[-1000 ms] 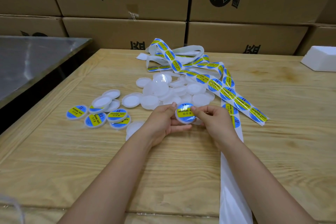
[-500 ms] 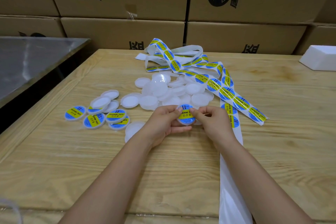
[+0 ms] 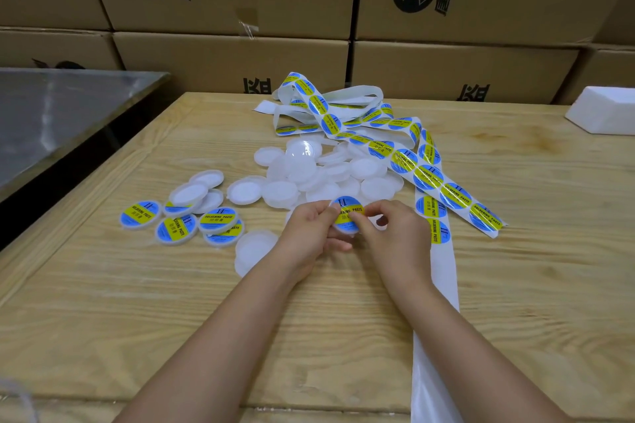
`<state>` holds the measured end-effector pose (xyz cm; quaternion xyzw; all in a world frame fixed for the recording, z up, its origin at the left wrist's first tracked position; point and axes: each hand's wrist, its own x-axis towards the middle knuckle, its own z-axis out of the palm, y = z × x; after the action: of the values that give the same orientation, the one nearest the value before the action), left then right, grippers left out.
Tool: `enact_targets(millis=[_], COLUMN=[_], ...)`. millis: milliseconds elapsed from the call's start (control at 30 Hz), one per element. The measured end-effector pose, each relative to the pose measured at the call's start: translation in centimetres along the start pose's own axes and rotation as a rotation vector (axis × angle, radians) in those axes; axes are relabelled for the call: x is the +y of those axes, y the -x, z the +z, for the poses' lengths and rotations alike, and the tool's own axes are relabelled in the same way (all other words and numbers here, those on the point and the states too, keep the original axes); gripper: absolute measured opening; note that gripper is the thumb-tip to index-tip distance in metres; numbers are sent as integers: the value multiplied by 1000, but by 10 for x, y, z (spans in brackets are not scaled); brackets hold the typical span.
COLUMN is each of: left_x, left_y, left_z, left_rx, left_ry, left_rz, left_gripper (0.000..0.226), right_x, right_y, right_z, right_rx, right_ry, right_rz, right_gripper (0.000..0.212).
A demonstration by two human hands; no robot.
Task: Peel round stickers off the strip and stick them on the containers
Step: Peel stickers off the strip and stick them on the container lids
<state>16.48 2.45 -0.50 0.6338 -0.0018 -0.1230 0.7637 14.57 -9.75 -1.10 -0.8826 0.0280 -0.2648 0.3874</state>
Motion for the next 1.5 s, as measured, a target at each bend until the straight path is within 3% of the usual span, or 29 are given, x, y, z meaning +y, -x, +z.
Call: enact_targets(millis=[233, 367, 400, 533, 767, 967, 1067, 1167, 1300, 1400, 1500], left_x=[2, 3, 3, 3, 1, 6, 8, 12, 24, 32, 33], left_y=[-1, 1, 1, 3, 8, 8, 6, 6, 7, 7, 6], left_z=[6, 7, 8, 11, 15, 8, 7, 8, -9, -40, -76], left_rx=[56, 40, 26, -75, -154, -48, -12, 64, 277, 612, 856], left_ry=[79, 107, 117, 138, 201, 305, 248, 173, 86, -320, -789], left_rz=[-17, -30, -35, -33, 7, -5, 25, 73, 283, 600, 579], left_gripper=[28, 28, 27, 27, 24, 24, 25, 24, 32, 20, 24], right_x=[-1, 0, 2, 3, 4, 6, 12, 15, 29, 53, 62], right_y=[0, -1, -2, -3, -5, -5, -11, -15, -27, -34, -34], right_z=[3, 3, 4, 3, 7, 2, -7, -13, -27, -40, -40], right_rx=[94, 23, 25, 115, 48, -167, -213, -223, 13, 16, 4], right_ry=[30, -101, -134, -194, -375, -515, -559, -565, -418, -85, 88], right_rz=[-137, 16, 43, 65, 192, 44, 9, 22, 177, 226, 202], right_gripper=[17, 59, 60, 10, 28, 32, 23, 16, 14, 24, 33])
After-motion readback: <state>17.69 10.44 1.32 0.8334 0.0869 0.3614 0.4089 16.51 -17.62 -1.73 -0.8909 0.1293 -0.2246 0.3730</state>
